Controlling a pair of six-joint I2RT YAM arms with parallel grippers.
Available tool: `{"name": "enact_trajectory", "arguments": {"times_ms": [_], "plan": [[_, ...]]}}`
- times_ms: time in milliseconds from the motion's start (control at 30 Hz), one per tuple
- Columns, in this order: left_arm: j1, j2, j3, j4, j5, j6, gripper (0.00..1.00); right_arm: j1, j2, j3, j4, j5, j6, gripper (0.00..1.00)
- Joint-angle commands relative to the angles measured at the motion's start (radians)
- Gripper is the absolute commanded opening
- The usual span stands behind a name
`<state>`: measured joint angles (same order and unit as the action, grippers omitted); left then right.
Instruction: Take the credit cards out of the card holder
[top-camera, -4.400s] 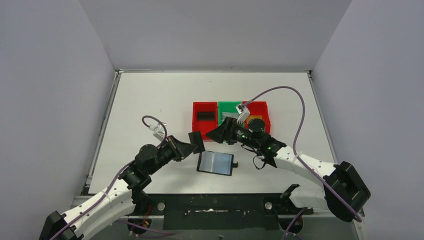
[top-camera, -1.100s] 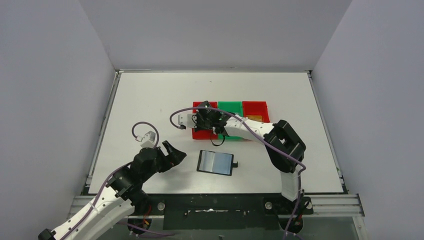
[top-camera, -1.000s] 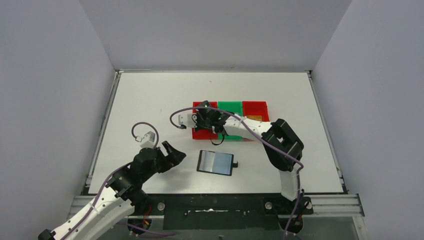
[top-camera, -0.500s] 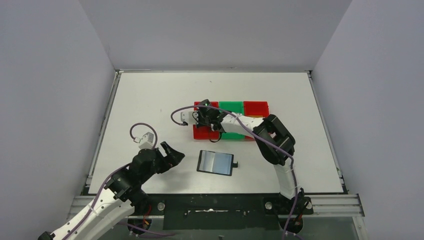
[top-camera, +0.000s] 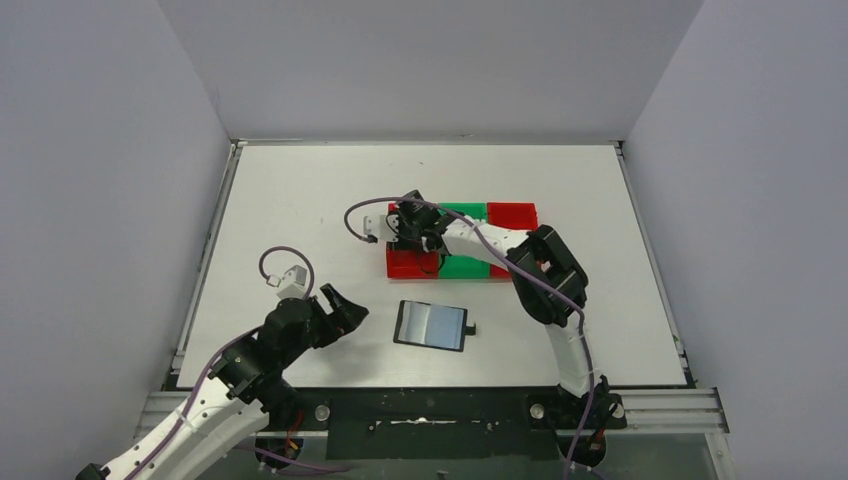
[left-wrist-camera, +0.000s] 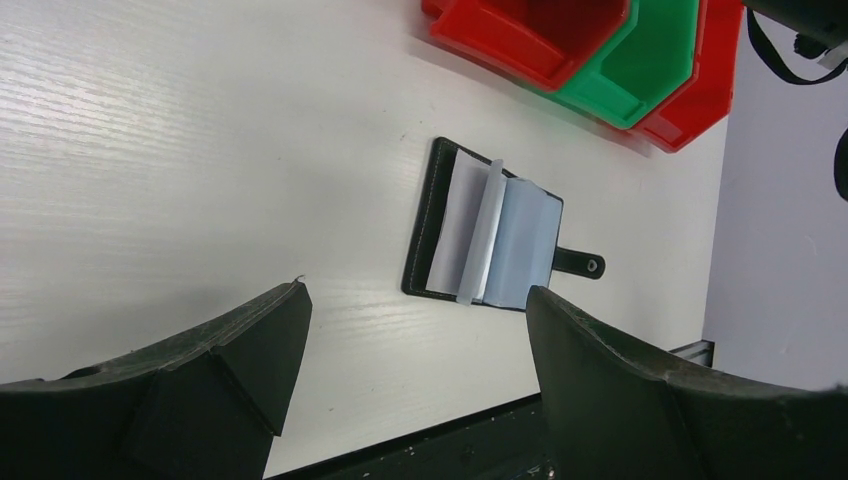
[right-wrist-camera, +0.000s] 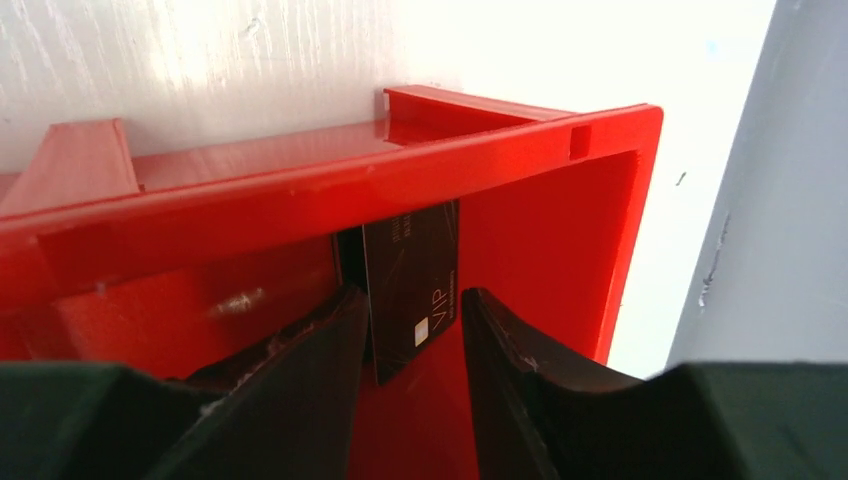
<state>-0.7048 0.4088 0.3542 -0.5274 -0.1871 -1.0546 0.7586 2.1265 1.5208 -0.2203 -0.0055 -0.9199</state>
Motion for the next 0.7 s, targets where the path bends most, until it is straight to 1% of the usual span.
{"name": "enact_trajectory", "arguments": {"times_ms": [0,167,267,333,433,467,500,533,567,633,667], "plan": [[0.004,-0.001,0.031,0.035,-0.009,-0.002,0.8,-0.019,-0.052,0.061,-0.053,-0.057,0.04,0.42],[0.004,0.044,0.03,0.079,0.029,0.006,0.8,-0.022,-0.117,0.071,-0.047,-0.111,0.12,0.46],[0.004,0.09,0.028,0.127,0.066,0.014,0.8,-0.023,-0.207,0.024,0.008,-0.143,0.205,0.5],[0.004,0.125,0.024,0.163,0.094,0.017,0.8,-0.024,-0.277,-0.04,0.078,-0.148,0.288,0.54],[0.004,0.183,0.014,0.227,0.143,0.023,0.8,-0.025,-0.399,-0.165,0.182,-0.116,0.501,0.56],[0.004,0.204,0.013,0.244,0.16,0.026,0.8,-0.025,-0.443,-0.212,0.21,-0.101,0.593,0.58],[0.004,0.224,0.012,0.26,0.174,0.029,0.8,-0.026,-0.486,-0.252,0.22,-0.081,0.71,0.61],[0.004,0.245,0.012,0.275,0.186,0.032,0.8,-0.028,-0.527,-0.296,0.212,-0.06,0.841,0.63],[0.005,0.264,0.013,0.285,0.194,0.034,0.8,-0.032,-0.564,-0.313,0.184,-0.057,0.962,0.63],[0.005,0.296,0.02,0.29,0.19,0.033,0.79,-0.039,-0.612,-0.356,0.071,-0.065,1.218,0.61],[0.005,0.306,0.024,0.293,0.184,0.03,0.79,-0.04,-0.631,-0.384,0.029,-0.089,1.327,0.58]]}}
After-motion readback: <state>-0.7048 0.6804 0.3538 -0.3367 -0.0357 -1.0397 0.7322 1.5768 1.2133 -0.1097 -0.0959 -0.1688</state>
